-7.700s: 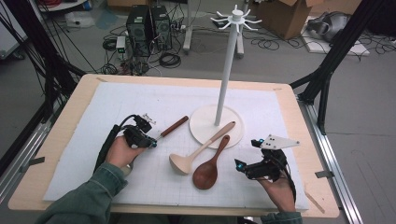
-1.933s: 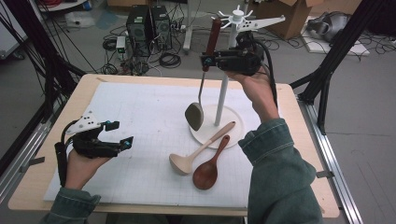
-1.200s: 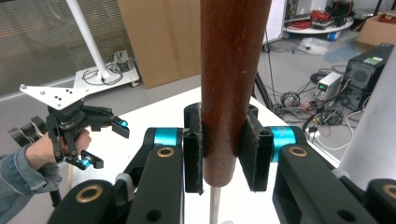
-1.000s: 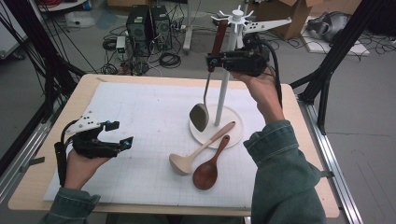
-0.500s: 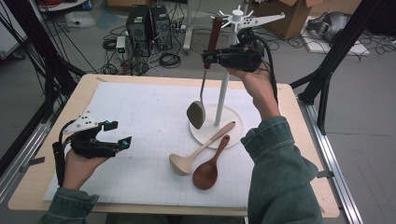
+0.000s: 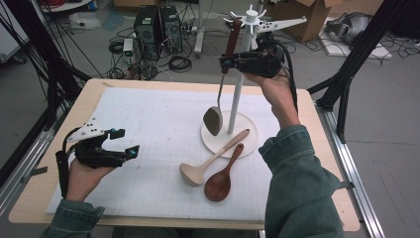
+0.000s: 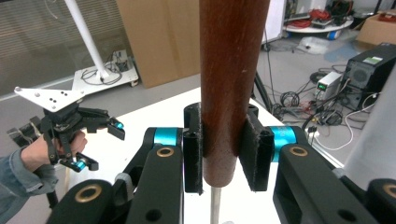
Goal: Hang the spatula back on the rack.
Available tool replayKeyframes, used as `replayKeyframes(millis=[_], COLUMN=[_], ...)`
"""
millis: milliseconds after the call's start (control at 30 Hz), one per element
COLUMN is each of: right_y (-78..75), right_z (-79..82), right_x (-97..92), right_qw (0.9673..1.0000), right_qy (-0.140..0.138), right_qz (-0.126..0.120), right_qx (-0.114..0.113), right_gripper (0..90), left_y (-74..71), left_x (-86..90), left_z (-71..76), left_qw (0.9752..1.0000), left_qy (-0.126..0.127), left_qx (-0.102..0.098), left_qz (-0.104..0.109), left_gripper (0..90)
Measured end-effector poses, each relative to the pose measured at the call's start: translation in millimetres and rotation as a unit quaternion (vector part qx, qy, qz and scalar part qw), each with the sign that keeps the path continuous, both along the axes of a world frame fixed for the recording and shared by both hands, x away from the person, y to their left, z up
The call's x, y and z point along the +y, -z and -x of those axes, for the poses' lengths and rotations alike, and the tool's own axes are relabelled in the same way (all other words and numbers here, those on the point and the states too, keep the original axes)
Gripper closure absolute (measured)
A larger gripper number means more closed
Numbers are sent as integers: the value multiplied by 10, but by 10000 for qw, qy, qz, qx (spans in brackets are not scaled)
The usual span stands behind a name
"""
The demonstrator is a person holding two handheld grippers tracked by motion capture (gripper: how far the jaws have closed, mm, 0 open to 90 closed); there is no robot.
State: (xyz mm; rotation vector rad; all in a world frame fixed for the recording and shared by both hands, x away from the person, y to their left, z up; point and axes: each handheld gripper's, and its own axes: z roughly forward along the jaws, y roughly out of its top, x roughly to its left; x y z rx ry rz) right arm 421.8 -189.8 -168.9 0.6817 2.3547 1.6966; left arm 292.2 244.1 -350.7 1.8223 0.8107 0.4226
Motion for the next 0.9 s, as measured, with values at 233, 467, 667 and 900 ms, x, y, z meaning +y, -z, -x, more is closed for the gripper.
replayKeyframes(millis=[233,467,667,900], right_y=[30,27,14,-19], right_z=[34,66,116,189], right_x=[-51,-142,-204,-320], right_qw=[9998,9993,9988,9981], right_qy=[168,282,325,374], right_qz=[-31,-121,-191,-277], right_qx=[-133,-227,-314,-404], right_gripper=[722,711,707,699], left_y=[-2,13,42,64], left_x=[24,47,68,77], left_z=[-1,-13,-29,-43], left_qw=[10000,10000,10000,10000], left_qy=[-17,-38,-50,-29], left_qx=[-5,18,53,47], left_qz=[-28,-19,-17,-2], left_gripper=[183,179,171,158])
